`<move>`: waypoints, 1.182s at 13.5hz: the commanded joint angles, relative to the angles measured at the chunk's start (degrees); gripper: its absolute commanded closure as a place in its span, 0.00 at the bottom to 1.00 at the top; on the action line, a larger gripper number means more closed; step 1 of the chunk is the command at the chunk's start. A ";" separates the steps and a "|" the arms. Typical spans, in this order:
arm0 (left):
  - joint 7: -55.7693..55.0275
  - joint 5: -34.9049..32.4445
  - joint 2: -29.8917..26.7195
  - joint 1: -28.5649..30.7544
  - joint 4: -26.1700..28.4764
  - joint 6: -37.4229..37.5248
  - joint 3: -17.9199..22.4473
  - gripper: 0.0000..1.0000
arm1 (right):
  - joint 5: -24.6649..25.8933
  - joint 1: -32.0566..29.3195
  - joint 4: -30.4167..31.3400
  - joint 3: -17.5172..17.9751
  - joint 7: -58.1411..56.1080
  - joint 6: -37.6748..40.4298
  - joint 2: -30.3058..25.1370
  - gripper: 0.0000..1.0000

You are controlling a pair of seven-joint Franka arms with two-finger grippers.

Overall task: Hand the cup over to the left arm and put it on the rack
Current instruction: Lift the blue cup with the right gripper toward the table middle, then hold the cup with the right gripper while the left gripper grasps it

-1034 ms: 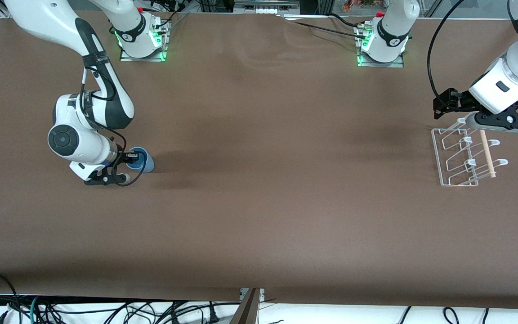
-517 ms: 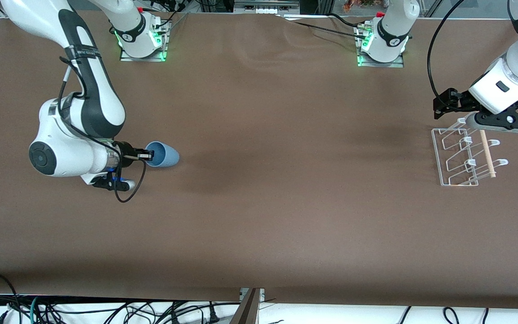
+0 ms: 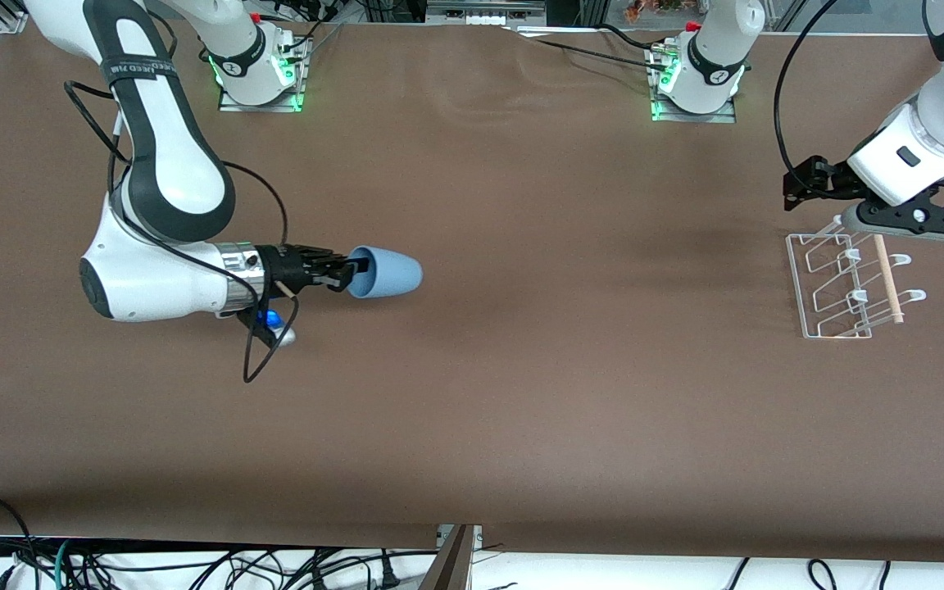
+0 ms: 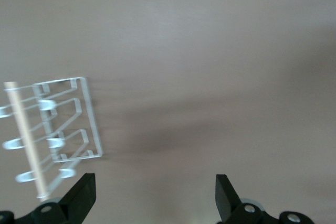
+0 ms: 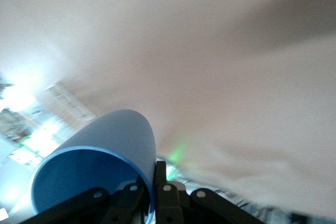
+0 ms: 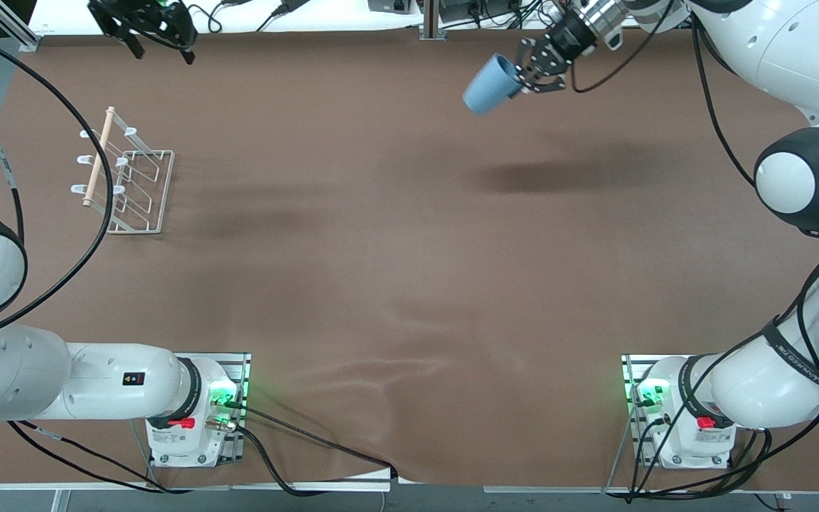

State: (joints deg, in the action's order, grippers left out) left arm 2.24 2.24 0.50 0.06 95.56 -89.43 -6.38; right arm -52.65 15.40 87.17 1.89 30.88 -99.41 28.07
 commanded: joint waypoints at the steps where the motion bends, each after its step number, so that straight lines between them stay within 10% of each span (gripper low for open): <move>1: 3.82 7.04 2.13 -0.68 0.25 0.83 -1.78 0.00 | -9.54 3.40 -2.18 0.31 5.14 -2.78 1.02 1.00; 10: 27.87 20.52 13.65 -4.72 -9.34 -7.50 -5.49 0.00 | -23.89 14.83 -5.95 0.31 11.04 -14.31 3.56 1.00; 16: 44.83 27.19 13.74 -8.94 -8.72 -11.03 -5.58 0.00 | -23.81 16.42 -10.27 0.31 14.82 -16.25 6.91 1.00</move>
State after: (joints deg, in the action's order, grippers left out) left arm 40.80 27.35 13.42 -8.07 87.91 -99.68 -12.27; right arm -75.50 31.25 79.56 2.38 44.23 -115.42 33.70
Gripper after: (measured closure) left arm 0.000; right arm 0.947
